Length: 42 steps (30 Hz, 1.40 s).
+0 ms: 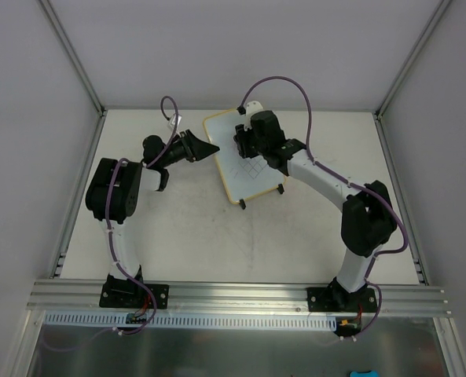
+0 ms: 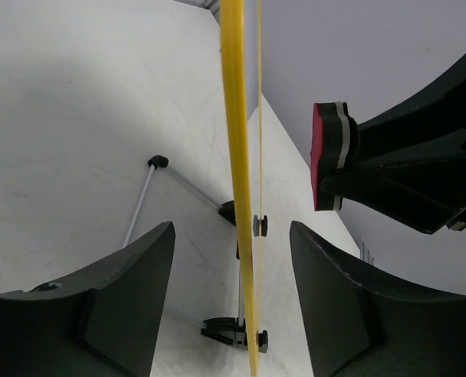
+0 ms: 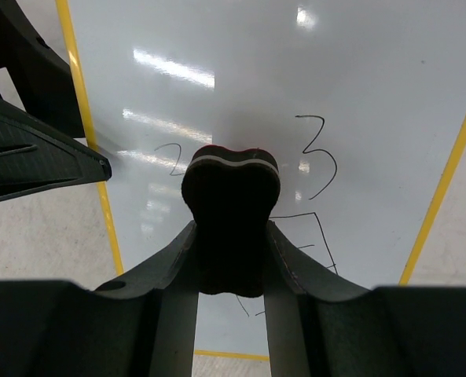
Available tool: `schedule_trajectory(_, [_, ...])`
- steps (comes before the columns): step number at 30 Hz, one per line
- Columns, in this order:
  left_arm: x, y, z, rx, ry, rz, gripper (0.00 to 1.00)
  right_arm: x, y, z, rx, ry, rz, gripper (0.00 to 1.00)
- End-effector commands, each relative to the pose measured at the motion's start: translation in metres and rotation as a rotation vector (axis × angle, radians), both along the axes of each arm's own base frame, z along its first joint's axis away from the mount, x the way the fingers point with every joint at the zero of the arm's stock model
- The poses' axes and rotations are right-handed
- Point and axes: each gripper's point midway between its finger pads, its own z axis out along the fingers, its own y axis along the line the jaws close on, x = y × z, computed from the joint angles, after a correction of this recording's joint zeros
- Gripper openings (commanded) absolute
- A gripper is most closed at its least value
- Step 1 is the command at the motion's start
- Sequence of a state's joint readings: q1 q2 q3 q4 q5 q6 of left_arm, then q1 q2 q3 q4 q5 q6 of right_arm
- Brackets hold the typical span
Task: Erase the whiteboard
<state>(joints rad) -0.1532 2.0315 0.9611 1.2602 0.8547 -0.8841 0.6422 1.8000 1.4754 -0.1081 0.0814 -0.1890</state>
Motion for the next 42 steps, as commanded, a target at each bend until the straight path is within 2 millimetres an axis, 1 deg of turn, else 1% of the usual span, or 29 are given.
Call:
schedule_trajectory(1, [-0.003, -0.009, 0.05, -0.03, -0.233, -0.039, 0.59, 0.003, -0.004, 0.04, 0.074, -0.078, -0.019, 0.0])
schedule_trajectory(3, [-0.001, -0.01, 0.052, -0.027, -0.235, -0.041, 0.53, 0.004, -0.004, 0.04, 0.08, -0.076, -0.02, 0.0])
schedule_trajectory(6, [0.001, -0.011, 0.05, -0.025, -0.227, -0.041, 0.52, 0.003, -0.004, 0.039, 0.086, -0.072, -0.015, 0.0])
schedule_trajectory(8, [0.001, -0.014, 0.046, -0.023, -0.213, -0.042, 0.49, 0.003, -0.003, 0.038, 0.089, -0.07, -0.015, 0.0])
schedule_trajectory(10, [0.001, -0.016, 0.048, -0.023, -0.219, -0.047, 0.42, 0.003, -0.002, 0.038, 0.094, -0.069, -0.012, 0.0])
schedule_trajectory(14, [-0.001, -0.02, 0.047, -0.007, -0.214, -0.057, 0.38, 0.003, -0.001, 0.038, 0.096, -0.067, -0.01, 0.0])
schedule_trajectory(16, [0.001, -0.019, 0.046, -0.002, -0.215, -0.053, 0.37, 0.002, -0.002, 0.037, 0.095, -0.064, -0.009, 0.0])
schedule_trajectory(19, [0.002, -0.021, 0.045, 0.006, -0.211, -0.052, 0.33, 0.002, 0.0, 0.037, 0.099, -0.063, -0.002, 0.0])
schedule_trajectory(20, [0.001, -0.022, 0.045, 0.007, -0.211, -0.053, 0.29, 0.001, 0.001, 0.036, 0.101, -0.06, 0.004, 0.0])
schedule_trajectory(23, [0.002, -0.022, 0.044, 0.017, -0.207, -0.052, 0.25, 0.002, 0.002, 0.036, 0.103, -0.06, 0.006, 0.0])
schedule_trajectory(24, [0.002, -0.022, 0.044, 0.021, -0.21, -0.053, 0.19, 0.003, 0.002, 0.035, 0.103, -0.06, 0.006, 0.0])
schedule_trajectory(25, [0.002, -0.022, 0.042, 0.023, -0.201, -0.052, 0.17, 0.003, 0.002, 0.035, 0.101, -0.059, 0.008, 0.0])
schedule_trajectory(29, [0.002, -0.023, 0.041, 0.027, -0.2, -0.058, 0.14, 0.003, 0.007, 0.033, 0.109, -0.05, 0.024, 0.0])
schedule_trajectory(30, [0.002, -0.023, 0.041, 0.026, -0.2, -0.056, 0.14, 0.004, 0.009, 0.029, 0.108, -0.043, 0.027, 0.0])
schedule_trajectory(34, [0.003, -0.023, 0.04, 0.027, -0.197, -0.056, 0.11, 0.006, 0.011, 0.025, 0.106, -0.033, 0.03, 0.0])
schedule_trajectory(35, [0.003, -0.023, 0.04, 0.028, -0.198, -0.058, 0.09, 0.004, 0.018, 0.025, 0.119, -0.025, 0.06, 0.0])
schedule_trajectory(37, [0.003, -0.023, 0.039, 0.029, -0.194, -0.058, 0.04, 0.005, 0.021, 0.02, 0.114, -0.016, 0.068, 0.0])
schedule_trajectory(38, [0.003, -0.023, 0.039, 0.029, -0.195, -0.059, 0.0, 0.006, 0.023, 0.023, 0.113, -0.018, 0.069, 0.0])
schedule_trajectory(42, [0.004, -0.024, 0.038, 0.031, -0.195, -0.06, 0.0, 0.01, 0.029, 0.016, 0.1, 0.001, 0.08, 0.0])
